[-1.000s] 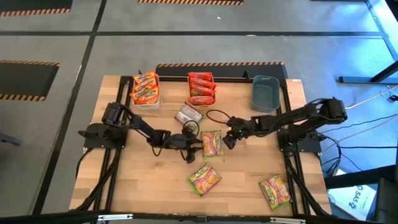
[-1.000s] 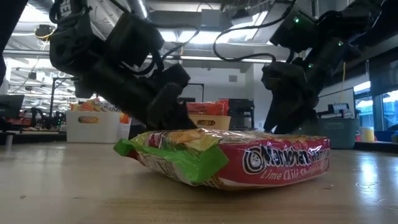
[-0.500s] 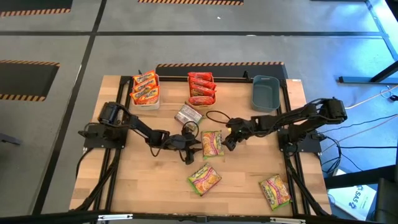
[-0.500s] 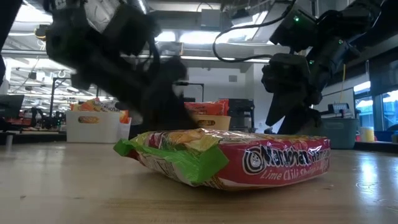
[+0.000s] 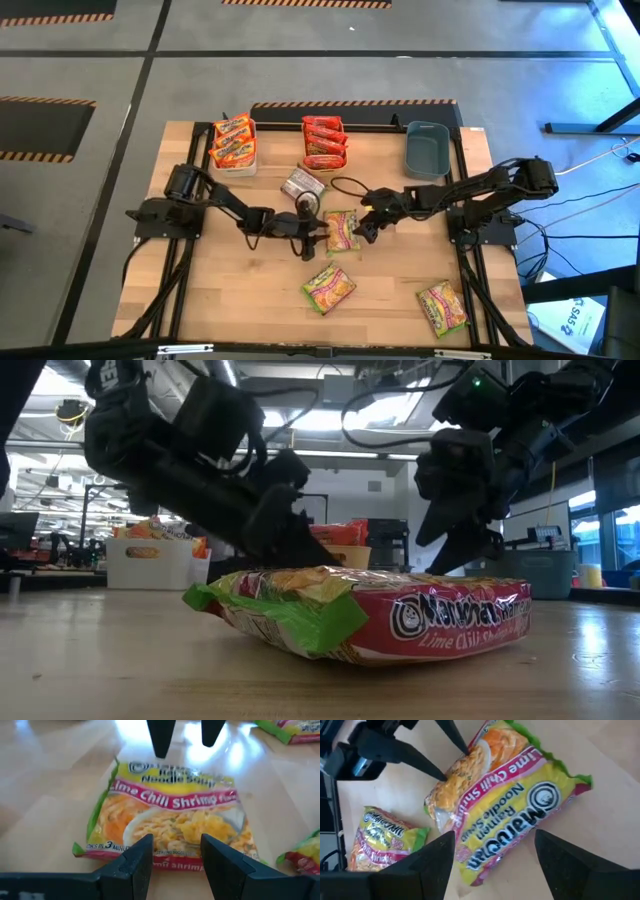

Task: Sort Maruchan noodles
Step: Put the green noodle pack into the blue bin

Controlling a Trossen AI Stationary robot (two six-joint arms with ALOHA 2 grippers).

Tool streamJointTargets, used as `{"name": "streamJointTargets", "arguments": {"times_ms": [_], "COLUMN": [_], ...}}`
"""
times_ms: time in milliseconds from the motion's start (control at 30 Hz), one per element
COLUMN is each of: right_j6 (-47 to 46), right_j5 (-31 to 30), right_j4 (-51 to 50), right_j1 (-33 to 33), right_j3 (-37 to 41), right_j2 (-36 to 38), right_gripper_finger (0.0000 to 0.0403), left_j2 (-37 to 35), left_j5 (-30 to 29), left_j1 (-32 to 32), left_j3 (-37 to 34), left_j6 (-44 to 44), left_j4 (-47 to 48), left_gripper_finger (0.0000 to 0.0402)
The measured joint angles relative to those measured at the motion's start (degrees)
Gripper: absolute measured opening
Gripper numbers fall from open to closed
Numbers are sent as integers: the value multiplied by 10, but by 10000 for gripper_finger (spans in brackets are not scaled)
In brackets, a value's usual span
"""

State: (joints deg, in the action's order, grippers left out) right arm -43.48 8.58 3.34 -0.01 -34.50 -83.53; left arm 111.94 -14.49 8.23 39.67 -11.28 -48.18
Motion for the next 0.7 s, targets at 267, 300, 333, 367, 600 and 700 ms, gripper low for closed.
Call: {"name": "streamJointTargets", "arguments": {"times_ms": [267,300,333,367,600,700], "right_j6": [-1,-3,-12,-15,-62,-73], "right_j5": [1,1,2,5,-25,-28], "right_j4": [-7,-7,-6,-6,-48,-16], "right_j1": [0,0,0,0,0,0], "right_j3": [0,0,0,0,2,13], "right_j2": [0,0,0,0,0,0], "right_gripper_finger": [261,261,261,261,262,262], "left_j2": [20,20,20,20,21,21], "left_j5": [1,1,1,1,1,2], "left_j1": [-1,-1,-1,-1,-1,-1], "left_j3": [0,0,0,0,0,0], "left_j6": [-12,-12,-12,-12,-12,-12], "left_j4": [0,0,1,2,11,12], "left_gripper_finger": [158,158,158,158,158,158]}}
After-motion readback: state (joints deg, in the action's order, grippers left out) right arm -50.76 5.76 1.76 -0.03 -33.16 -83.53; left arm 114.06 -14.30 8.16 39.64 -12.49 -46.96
